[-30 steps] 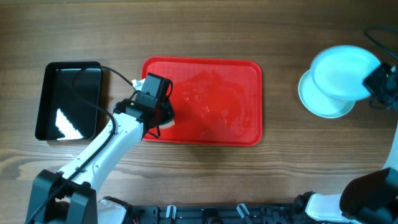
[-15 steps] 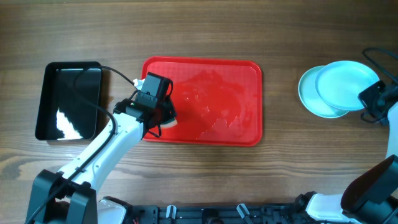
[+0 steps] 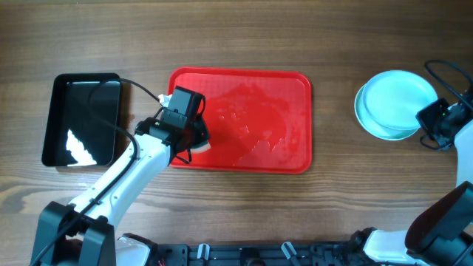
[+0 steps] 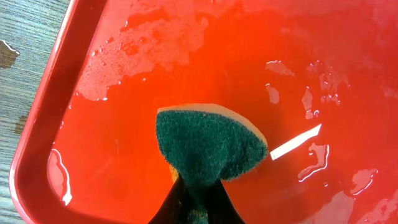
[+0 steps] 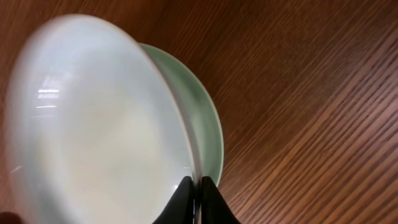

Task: Clean dirty plates on tray and stack at the side
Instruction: 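Release the plate on the stack and pull the right gripper back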

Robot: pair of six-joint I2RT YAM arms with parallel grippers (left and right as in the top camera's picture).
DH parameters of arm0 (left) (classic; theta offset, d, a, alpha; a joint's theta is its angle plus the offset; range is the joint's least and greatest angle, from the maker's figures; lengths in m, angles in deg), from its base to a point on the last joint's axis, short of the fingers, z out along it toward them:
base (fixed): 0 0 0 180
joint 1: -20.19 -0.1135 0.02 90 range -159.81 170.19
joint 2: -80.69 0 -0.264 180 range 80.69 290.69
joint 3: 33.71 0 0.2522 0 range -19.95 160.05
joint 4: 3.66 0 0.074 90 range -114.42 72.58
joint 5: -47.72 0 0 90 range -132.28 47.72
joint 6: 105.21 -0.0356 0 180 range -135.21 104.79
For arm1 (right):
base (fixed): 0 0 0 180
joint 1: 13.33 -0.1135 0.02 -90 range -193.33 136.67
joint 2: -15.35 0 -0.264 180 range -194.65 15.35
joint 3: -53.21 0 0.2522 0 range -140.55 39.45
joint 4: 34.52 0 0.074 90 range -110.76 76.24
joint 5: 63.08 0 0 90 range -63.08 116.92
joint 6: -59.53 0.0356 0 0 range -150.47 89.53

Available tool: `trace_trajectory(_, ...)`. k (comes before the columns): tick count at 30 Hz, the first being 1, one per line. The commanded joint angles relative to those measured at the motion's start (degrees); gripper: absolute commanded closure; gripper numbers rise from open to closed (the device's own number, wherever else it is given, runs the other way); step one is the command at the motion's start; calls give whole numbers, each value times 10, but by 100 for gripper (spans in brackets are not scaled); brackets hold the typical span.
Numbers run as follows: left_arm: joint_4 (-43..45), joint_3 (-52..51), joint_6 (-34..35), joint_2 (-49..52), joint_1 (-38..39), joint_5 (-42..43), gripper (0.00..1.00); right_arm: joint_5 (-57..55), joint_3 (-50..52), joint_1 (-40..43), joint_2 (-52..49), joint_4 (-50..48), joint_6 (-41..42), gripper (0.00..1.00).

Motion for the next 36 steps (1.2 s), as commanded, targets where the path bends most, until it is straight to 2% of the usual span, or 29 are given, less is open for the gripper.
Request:
trace_trajectory(1,0,-4,3,3,1,9,96,10,5,-1,0,1,4,91)
trace_trajectory(4,0,-4,3,3,1,9,96,-9,5,-1,0,3,4,87)
trace_trajectory(7,0,-4,3,3,1,9,96,-16,5,-1,0,3,7,75)
trace_trajectory(11,0,-4,3,3,1,9,96,16,5,-1,0,4,14,74)
trace_trajectory(13,1,-4,3,3,1,9,96,57,5,-1,0,4,11,74)
trace_trajectory(18,18,-3,-2,2,0,7,96,211,5,-1,0,9,-58,57)
trace_trajectory(21,19,-1,-1,-14,1,11,96,314,5,-4,0,31,-104,51)
trace_trajectory(24,25,0,-34,-51,0,9,96,350,5,-20,0,50,-131,44)
trace_trajectory(26,30,0,-84,-83,0,-11,96,350,5,-37,0,59,-130,29)
trace_trajectory(29,28,0,-90,-107,0,-40,96,349,5,-64,0,66,-111,12)
trace_trajectory(30,28,0,-90,-107,0,-42,96,349,5,-73,0,65,-100,0)
trace_trajectory(34,35,-13,-90,-75,0,-56,96,350,5,-125,0,70,-56,1)
trace_trajectory(36,27,-15,-90,-38,-2,-116,96,349,5,-176,0,72,-52,1)
